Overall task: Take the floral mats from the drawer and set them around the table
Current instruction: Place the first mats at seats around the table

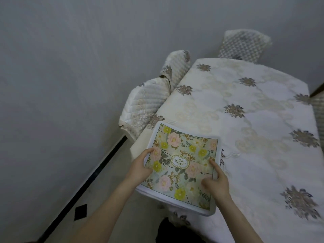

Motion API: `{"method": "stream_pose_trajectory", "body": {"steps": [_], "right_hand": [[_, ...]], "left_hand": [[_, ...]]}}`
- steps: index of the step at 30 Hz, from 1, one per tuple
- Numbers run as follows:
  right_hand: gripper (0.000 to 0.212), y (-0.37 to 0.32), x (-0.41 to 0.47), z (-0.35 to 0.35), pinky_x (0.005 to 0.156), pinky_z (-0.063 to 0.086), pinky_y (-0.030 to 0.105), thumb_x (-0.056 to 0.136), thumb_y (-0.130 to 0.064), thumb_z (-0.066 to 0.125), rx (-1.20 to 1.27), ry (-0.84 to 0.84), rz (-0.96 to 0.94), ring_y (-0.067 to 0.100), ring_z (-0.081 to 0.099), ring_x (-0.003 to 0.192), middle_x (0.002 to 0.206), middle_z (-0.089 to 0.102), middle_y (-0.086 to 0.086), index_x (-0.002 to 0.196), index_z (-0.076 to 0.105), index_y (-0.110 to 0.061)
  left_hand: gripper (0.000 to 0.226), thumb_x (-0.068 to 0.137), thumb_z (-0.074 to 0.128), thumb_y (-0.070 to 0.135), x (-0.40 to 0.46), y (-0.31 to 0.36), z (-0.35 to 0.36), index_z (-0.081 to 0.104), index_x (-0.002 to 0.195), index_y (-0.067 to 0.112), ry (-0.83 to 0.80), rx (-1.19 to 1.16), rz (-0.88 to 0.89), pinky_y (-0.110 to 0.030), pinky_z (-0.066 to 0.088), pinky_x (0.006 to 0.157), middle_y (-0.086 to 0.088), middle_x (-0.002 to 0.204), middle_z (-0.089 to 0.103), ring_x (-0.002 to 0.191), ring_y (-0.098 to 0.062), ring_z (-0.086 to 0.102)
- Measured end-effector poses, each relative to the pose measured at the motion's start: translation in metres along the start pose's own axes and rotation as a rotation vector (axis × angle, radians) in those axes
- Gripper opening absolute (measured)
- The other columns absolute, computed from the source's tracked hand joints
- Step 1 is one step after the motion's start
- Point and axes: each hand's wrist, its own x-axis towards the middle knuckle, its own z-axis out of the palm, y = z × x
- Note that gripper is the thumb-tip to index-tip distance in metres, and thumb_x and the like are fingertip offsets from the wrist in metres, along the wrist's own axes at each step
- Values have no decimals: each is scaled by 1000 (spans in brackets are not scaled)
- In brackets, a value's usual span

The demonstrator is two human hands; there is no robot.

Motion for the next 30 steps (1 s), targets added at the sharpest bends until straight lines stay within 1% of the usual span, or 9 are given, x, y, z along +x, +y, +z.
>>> {"method": "stream_pose_trajectory", "body": {"steps": [2,4,8,15,19,21,25,28,30], "right_hand": [[75,-1,12,13,65,58,45,74,14,54,-18,25,25,17,62,71,109,59,-2,136,50,-29],[76,-2,25,25,64,58,42,74,14,55,-37,34,47,13,61,73,112,58,0,137,49,-28],[78,-6,41,42,58,55,34,73,15,57,-41,68,103,11,61,73,120,55,2,138,47,-27],[77,-2,41,68,57,55,33,74,13,56,-31,204,195,15,62,78,123,55,3,138,48,-29],[75,0,38,79,58,56,35,74,13,53,-14,300,211,18,63,80,126,54,3,135,51,-30],[73,2,40,81,59,58,39,74,13,52,-7,326,226,23,65,80,124,55,3,132,52,-33],[74,11,43,82,59,59,39,75,9,52,-56,309,238,26,67,78,123,54,0,134,50,-34],[75,17,46,79,77,57,45,73,2,56,-163,283,232,27,61,92,126,52,1,132,47,-44],[76,19,46,80,96,42,41,72,-2,56,-289,263,254,23,41,101,125,50,-2,136,43,-42]], "left_hand": [[73,72,59,-8,23,-3,-3,49,118,47,-26,44,-9,-31,56,63,16,115,53,84,-3,60],[72,72,58,-7,46,-3,-5,48,118,48,-57,78,-16,-22,50,58,13,115,53,86,-9,61],[71,74,58,-6,82,-7,-13,48,126,42,-134,144,-5,-28,48,55,16,112,52,77,-22,64],[68,80,59,-7,122,-25,-24,46,133,34,-287,158,90,-8,39,49,13,127,49,68,-4,55],[69,81,65,1,142,-34,-31,41,138,33,-399,209,114,-4,40,61,6,139,47,99,-7,53],[71,82,68,7,149,-38,-33,37,141,32,-450,246,131,-4,37,66,6,141,46,106,-6,48],[74,85,67,16,151,-47,-33,29,147,30,-492,307,185,-19,41,89,8,146,41,125,-13,46],[78,86,66,22,150,-53,-34,23,149,31,-513,355,206,-28,41,99,8,148,39,129,-18,44],[78,86,65,27,150,-56,-34,20,149,32,-516,431,235,-33,41,98,5,146,41,123,-22,44]]}}
